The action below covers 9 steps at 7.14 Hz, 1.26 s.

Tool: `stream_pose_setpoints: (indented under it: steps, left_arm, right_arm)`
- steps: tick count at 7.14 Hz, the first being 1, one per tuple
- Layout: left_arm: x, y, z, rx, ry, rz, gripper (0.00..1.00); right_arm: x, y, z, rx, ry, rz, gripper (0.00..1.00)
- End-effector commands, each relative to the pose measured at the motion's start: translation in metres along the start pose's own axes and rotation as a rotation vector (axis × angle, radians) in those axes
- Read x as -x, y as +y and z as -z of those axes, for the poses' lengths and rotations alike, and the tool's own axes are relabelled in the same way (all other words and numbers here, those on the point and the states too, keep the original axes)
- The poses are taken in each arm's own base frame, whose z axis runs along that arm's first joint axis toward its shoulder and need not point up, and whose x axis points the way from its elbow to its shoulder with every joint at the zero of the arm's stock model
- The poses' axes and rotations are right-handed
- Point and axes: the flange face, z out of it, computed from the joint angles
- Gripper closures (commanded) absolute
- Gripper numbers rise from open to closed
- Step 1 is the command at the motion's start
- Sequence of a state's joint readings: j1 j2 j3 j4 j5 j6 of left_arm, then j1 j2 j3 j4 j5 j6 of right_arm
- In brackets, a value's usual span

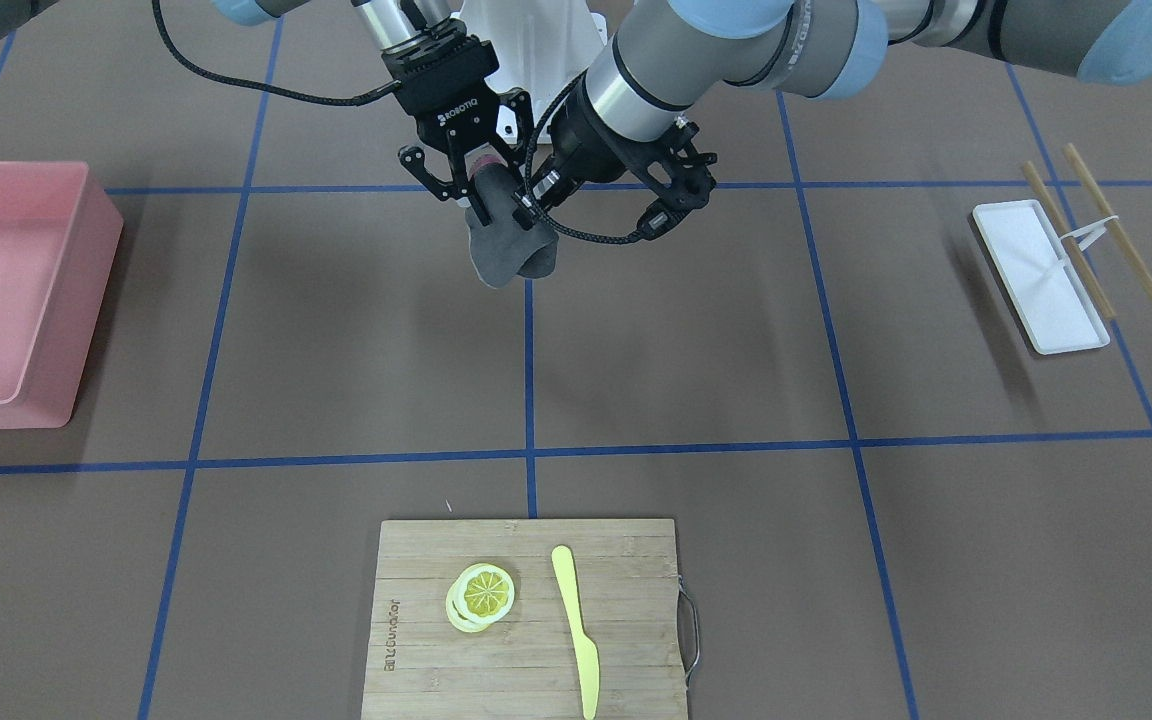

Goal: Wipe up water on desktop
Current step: 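Grasp the grey cloth with the right gripper while the left gripper opens, then lower the cloth onto the table with the right gripper while the left arm withdraws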

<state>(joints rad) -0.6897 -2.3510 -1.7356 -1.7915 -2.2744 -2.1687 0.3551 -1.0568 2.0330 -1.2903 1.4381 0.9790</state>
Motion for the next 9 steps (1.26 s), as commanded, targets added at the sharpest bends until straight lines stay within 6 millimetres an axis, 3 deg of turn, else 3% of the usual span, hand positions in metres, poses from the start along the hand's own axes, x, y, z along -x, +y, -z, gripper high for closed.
stream_pose_setpoints:
  steps: [1,2,3,4,5,6,8,9]
  left_arm:
    - [0.001,-0.001,0.000,0.001,0.001,-0.007,1.00]
    - [0.003,-0.003,0.002,0.013,0.024,-0.030,0.72]
    - [0.010,-0.013,0.001,0.005,0.020,-0.022,0.58]
    - [0.017,-0.026,0.019,-0.011,0.042,-0.026,0.26]
    - [0.019,-0.047,0.052,-0.039,0.091,-0.060,0.09]
    - [0.028,-0.076,0.079,-0.069,0.125,-0.047,0.03]
    - [0.080,-0.109,0.077,-0.047,0.167,-0.093,0.03]
    - [0.100,-0.124,0.074,-0.044,0.163,-0.091,0.03]
  right_arm:
    - [0.003,0.004,0.004,0.006,-0.013,-0.038,1.00]
    - [0.003,0.003,0.007,0.005,-0.017,-0.046,1.00]
    - [0.003,0.002,0.009,0.002,-0.020,-0.088,1.00]
    - [0.003,0.000,0.014,-0.004,-0.027,-0.116,1.00]
    - [-0.004,0.003,0.019,-0.005,-0.021,-0.166,1.00]
    - [-0.013,0.007,0.017,0.001,-0.002,-0.227,1.00]
    - [-0.047,0.035,-0.008,0.052,0.109,-0.327,1.00]
    - [-0.055,0.048,-0.020,0.098,0.209,-0.432,1.00]
